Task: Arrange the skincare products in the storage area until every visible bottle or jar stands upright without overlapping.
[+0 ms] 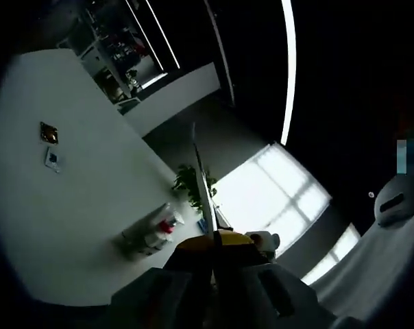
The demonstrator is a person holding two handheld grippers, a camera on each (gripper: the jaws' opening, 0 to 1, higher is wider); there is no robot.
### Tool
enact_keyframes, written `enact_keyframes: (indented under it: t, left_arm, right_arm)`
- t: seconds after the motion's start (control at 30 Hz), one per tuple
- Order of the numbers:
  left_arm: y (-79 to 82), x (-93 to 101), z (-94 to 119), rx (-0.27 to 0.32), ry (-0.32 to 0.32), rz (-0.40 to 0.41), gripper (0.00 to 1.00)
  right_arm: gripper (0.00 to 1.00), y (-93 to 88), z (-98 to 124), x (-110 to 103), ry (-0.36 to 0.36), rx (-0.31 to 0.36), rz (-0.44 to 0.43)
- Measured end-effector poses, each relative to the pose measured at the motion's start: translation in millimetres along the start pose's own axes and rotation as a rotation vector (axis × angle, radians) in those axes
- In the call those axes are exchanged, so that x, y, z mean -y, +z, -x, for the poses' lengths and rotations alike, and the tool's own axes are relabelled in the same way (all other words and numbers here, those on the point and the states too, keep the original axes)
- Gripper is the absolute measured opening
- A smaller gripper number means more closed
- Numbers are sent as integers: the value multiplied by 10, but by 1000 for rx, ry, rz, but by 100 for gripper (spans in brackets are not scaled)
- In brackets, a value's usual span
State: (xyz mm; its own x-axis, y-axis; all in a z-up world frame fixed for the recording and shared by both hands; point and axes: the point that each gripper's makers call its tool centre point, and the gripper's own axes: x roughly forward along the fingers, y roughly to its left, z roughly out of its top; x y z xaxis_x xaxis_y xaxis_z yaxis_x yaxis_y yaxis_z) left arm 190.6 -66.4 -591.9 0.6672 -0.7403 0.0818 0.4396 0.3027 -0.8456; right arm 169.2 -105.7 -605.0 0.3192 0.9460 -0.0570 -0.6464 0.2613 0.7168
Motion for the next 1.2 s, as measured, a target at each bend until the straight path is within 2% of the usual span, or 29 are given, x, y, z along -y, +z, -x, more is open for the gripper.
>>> enact_keyframes:
  t: [0.1,0.3,0.4,0.57,0.77,0.87,1.07,1.2]
  left_arm:
    - [-45,-145,2,-21,45,1,0]
    - [-65,-314,-7,-23,77,32,0]
    - [-71,-409,-27,-34,97,38,0]
    - [-85,-557,-68,-50,131,61,0]
    - [-184,-795,-121,-97,206,77,0]
    - [-265,-934,-164,-134,240,69,0]
    - [-404,-1209,-292,-151,302,106,0]
    - [-536,-1351,-358,-191,343,98,0]
  right_arm:
    - [52,-61,-5,49,-20,-19,7]
    - [75,-184,22,185,-94,-91,62]
    - [83,-200,59,208,-108,-95,76]
    - [92,-224,203,361,-162,-111,93]
    - [100,-224,318,458,-191,-113,110]
    - [99,-224,351,485,-195,-106,109]
    - [100,-281,438,609,-239,-135,111]
    - [99,-289,514,678,-267,-147,113]
